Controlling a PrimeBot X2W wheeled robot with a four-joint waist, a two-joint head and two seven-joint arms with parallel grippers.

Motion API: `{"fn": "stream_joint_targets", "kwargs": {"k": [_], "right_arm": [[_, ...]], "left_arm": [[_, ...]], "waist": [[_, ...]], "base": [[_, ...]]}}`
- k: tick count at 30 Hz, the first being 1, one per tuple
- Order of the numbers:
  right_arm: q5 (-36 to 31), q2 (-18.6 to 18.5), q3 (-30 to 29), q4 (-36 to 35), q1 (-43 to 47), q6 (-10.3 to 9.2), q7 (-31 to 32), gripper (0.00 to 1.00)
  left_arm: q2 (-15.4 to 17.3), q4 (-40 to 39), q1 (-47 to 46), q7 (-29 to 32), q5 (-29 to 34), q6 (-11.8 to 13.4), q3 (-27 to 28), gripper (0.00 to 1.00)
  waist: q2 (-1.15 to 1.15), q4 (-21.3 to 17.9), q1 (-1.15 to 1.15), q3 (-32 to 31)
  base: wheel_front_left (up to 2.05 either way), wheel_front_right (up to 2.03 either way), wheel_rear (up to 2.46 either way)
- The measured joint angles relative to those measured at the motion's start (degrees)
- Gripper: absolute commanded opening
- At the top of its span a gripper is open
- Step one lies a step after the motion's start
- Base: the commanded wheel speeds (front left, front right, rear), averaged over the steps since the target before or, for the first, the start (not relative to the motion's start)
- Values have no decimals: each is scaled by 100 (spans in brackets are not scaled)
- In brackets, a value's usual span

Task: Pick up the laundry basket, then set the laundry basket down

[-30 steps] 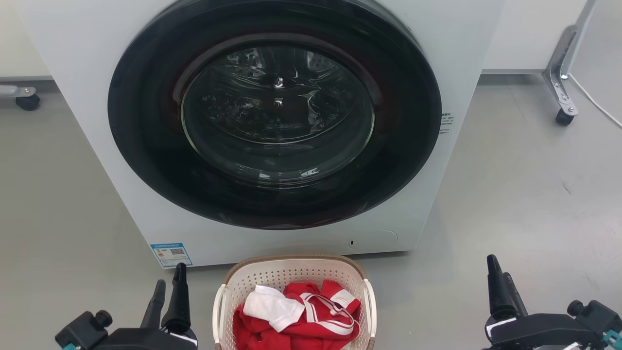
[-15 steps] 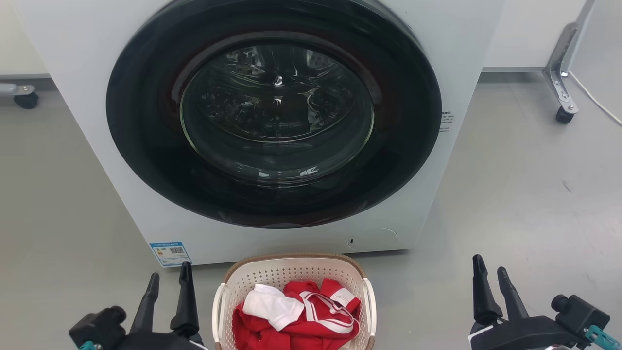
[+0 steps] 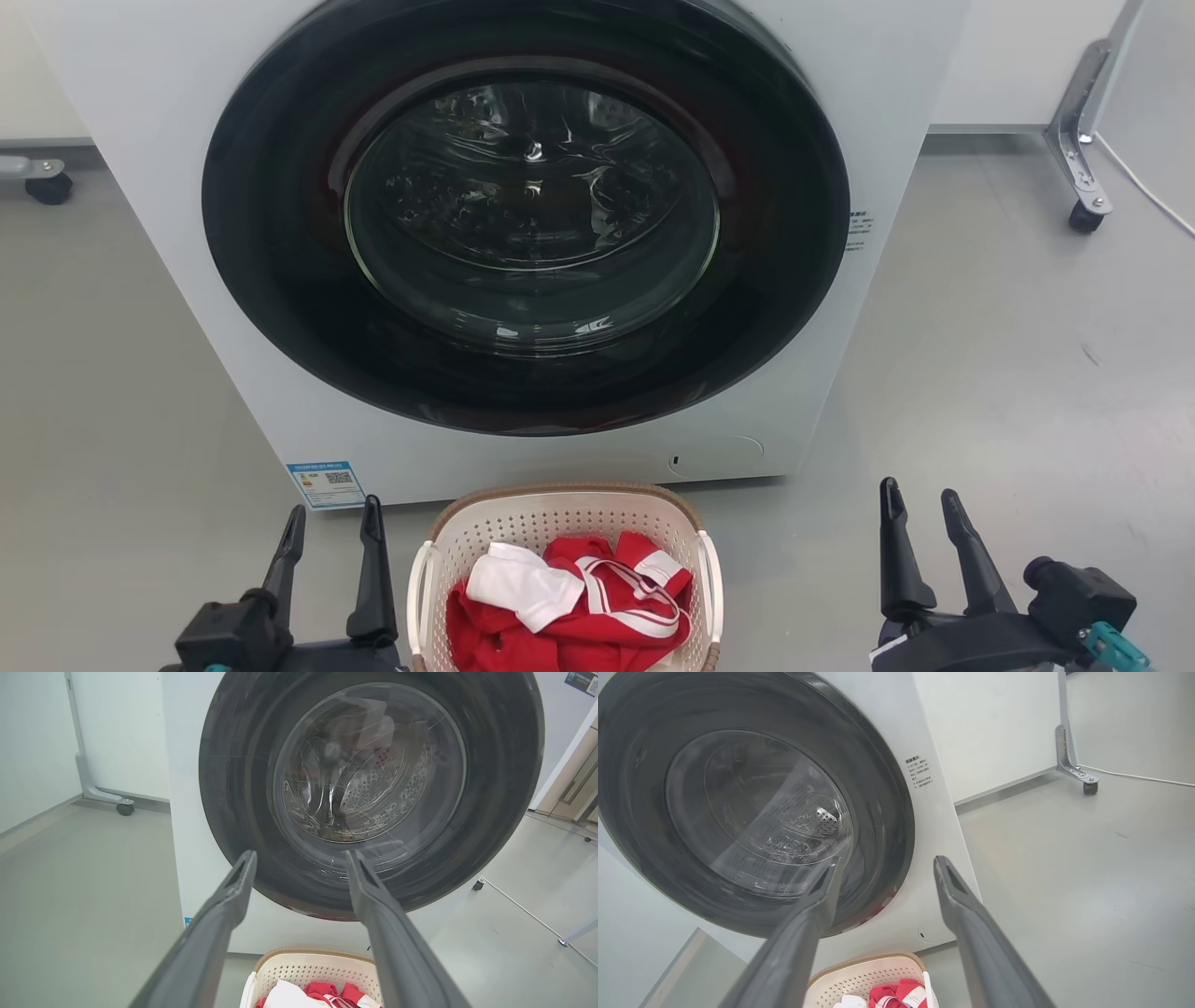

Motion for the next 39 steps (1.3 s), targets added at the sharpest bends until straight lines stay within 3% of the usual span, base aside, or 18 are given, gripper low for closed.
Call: {"fn": "stream_joint_targets", "kwargs": {"k": [22,39], "right_arm": [[-1941,-24,344,-460,92,-318,-475,100],[-1980,-26,365,-497,93,-321,-476,100]], "left_arm": [[2,-410,220,-478,2138,316,-240,100],[2,-416,222,-481,2176,316,-240,100]], "waist": [[0,-14,0,69],[0,-4,0,114]], "base": [[0,0,0],[0,0,0]]}}
